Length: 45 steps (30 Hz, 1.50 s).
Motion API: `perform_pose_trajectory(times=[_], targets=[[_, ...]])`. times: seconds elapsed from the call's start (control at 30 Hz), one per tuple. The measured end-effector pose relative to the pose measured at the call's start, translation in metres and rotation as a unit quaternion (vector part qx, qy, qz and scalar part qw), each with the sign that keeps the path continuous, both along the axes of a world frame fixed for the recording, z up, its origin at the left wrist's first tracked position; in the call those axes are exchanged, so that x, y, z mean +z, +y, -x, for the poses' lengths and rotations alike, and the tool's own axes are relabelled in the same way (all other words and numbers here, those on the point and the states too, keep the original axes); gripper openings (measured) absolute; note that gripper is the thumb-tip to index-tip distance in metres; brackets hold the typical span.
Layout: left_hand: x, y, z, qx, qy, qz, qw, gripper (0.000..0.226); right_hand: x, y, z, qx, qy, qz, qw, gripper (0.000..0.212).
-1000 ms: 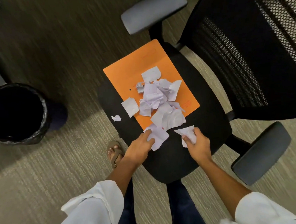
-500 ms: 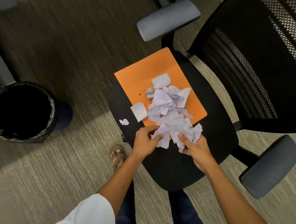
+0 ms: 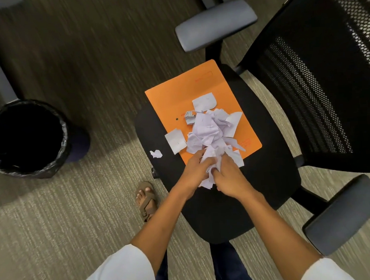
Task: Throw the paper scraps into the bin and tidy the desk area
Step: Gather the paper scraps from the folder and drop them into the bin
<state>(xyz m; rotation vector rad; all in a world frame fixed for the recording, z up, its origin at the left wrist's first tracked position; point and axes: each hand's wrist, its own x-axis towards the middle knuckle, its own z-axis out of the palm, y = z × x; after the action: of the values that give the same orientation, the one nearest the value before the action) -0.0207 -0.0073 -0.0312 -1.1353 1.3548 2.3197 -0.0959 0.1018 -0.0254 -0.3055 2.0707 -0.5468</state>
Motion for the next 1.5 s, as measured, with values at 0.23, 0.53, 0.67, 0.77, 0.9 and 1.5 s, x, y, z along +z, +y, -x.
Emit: perform_pose_trajectory(times=[0.23,0.53,0.67,0.77,0.9,1.5], targets=[[-0.003,0.02,0.013,0.052,-0.037,0.089,0.994,0.053,-0.002,-0.013,-0.016,0.027,0.073,-0.096,0.992,0.115],[-0.025,-0.006,0.008,0.198,-0.075,0.126,0.969,0.021,0.016,0.044,0.011,-0.246,0.081,0.108,0.96,0.086],[-0.034,-0.024,-0.002,0.201,-0.065,0.152,0.966,0.015,-0.012,0.051,0.01,-0.162,0.168,-0.102,0.967,0.107],[-0.039,-0.027,-0.007,0.197,-0.045,0.149,0.968,0.016,-0.029,0.042,0.006,-0.059,0.182,-0.126,0.973,0.103],[-0.041,-0.026,-0.013,0.193,-0.037,0.13,0.972,0.014,-0.044,0.045,0.014,-0.074,0.211,-0.125,0.966,0.094],[-0.038,-0.032,-0.02,0.188,-0.023,0.118,0.975,0.021,0.008,0.091,0.002,-0.347,-0.098,0.135,0.923,0.042]])
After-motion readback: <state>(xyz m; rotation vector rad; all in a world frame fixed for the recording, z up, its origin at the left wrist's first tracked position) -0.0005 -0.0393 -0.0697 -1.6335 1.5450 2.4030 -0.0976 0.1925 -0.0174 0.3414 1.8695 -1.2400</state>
